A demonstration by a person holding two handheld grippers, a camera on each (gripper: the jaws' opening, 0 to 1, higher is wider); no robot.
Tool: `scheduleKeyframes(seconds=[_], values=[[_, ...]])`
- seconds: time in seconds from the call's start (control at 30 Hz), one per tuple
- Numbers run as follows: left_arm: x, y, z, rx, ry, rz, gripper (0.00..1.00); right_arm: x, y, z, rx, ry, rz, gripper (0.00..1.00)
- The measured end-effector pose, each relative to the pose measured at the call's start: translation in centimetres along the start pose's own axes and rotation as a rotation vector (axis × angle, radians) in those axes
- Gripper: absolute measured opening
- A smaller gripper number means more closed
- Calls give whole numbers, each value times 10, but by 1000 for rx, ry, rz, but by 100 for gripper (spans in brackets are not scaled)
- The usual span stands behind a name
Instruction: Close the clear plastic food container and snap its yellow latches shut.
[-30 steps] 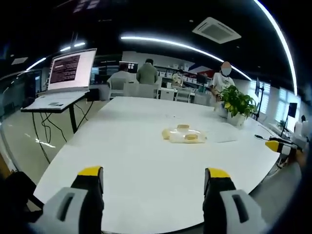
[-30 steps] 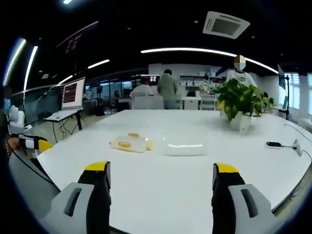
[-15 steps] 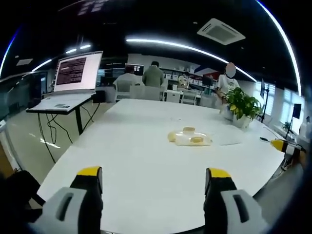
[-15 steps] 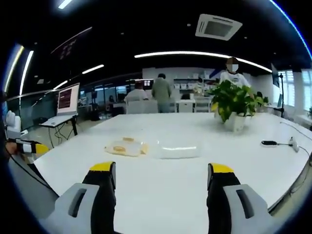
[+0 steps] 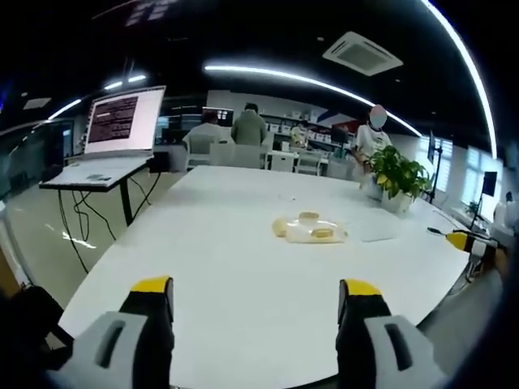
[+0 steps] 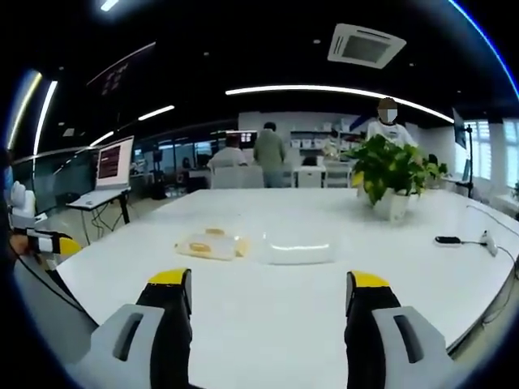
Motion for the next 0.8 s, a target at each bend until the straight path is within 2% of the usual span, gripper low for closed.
scheduleKeyframes(seconds=[0.03,0.1,0.17,0.2,0.23,0.27,0.3,0.33,0.37,0.43,0.53,0.57,0.63,0.67,0.7,0.8], values=[[-1,0,1,-4,11,3,82,1,0,0,7,-11,9,75],[-1,-5,2,-56,21,18,84,4,-2,0,10,-22,39,73],[-2,-5,3,-46,39,29,89,5,-5,1,0,-35,49,72],[-7,-4,3,-7,101,20,92,6,-7,1,-6,-65,67,72],[-9,-5,3,-2,115,12,94,7,-12,0,-10,-127,128,71],[-9,-9,3,-7,93,-3,94,4,-17,0,-18,-131,162,68],[-10,-14,4,-18,96,-18,93,-1,-27,0,-53,-134,197,66],[-10,-22,2,-55,111,-37,92,-4,-34,-2,-89,-143,202,63],[-10,-28,1,-66,114,-52,92,-8,-44,-6,-105,-176,211,60],[-11,-39,-1,-76,109,-66,92,-18,-58,-14,-116,-192,236,60],[-19,-76,-15,-162,151,-145,91,-31,-74,-28,-120,-203,318,61],[-21,-84,-19,-168,153,-202,91,-32,-76,-31,-122,-208,328,61],[-30,-105,-35,-167,181,-387,90,-42,-85,-42,-118,-221,389,61],[-34,-111,-39,-181,196,-407,90,-45,-87,-47,-110,-235,404,61],[-40,-120,-46,-202,232,-436,90,-48,-86,-54,-76,-266,413,63],[-54,-136,-59,-194,298,-485,89,-56,-89,-67,-38,-276,393,66]])
Point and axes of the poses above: the point that each gripper's makers call its tool centre point, and the gripper's own axes: z roughly backward along the fingers, x roughly to its left, y roughly out of its underside, the point moved 10 cm from there along z, roughly backward along the fingers, and after that the axes turned 10 degrees about z, right-handed, at the moved point
